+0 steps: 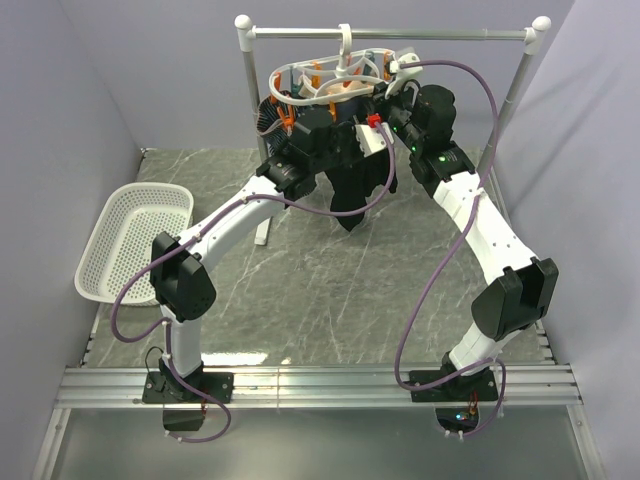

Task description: Clip the underwear to the hanger

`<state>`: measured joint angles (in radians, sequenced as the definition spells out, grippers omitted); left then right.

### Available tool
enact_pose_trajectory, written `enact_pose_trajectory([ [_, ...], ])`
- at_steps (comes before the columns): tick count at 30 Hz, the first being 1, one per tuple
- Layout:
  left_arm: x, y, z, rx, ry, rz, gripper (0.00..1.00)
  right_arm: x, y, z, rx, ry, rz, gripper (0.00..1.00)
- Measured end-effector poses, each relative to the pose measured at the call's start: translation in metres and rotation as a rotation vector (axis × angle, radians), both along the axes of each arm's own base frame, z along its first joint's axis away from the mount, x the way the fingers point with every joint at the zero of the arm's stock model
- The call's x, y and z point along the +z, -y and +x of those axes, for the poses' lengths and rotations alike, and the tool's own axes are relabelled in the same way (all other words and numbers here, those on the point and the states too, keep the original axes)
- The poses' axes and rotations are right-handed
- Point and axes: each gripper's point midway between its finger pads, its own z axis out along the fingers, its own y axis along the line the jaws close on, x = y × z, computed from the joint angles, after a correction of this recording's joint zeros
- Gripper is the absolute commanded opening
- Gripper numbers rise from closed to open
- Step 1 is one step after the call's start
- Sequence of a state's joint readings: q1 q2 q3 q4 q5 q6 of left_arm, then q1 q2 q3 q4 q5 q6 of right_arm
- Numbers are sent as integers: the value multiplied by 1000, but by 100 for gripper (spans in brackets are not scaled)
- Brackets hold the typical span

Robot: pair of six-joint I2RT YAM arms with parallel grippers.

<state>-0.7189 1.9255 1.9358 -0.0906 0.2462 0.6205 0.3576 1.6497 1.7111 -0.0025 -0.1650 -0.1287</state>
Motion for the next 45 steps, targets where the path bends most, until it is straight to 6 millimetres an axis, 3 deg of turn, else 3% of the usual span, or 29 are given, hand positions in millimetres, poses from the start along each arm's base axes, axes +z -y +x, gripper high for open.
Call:
enact_pose_trajectory([
  [45, 1, 0, 0, -1, 6, -1, 0, -4, -4, 1, 24, -31, -63, 0],
])
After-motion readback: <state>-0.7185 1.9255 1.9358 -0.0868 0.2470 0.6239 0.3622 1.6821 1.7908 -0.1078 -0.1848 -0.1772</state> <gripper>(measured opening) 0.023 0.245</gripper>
